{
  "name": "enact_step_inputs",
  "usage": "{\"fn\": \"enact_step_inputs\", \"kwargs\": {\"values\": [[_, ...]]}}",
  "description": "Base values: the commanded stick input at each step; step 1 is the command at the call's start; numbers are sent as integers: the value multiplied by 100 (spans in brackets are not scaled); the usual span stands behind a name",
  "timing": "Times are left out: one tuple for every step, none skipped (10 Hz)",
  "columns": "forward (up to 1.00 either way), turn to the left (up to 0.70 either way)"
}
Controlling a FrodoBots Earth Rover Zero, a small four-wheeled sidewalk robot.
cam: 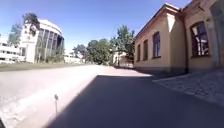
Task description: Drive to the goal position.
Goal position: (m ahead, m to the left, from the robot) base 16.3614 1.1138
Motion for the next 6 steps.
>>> {"fn": "enact_step_inputs", "kwargs": {"values": [[60, 0], [60, 0], [60, 0], [60, 0], [60, 0], [60, 0]]}}
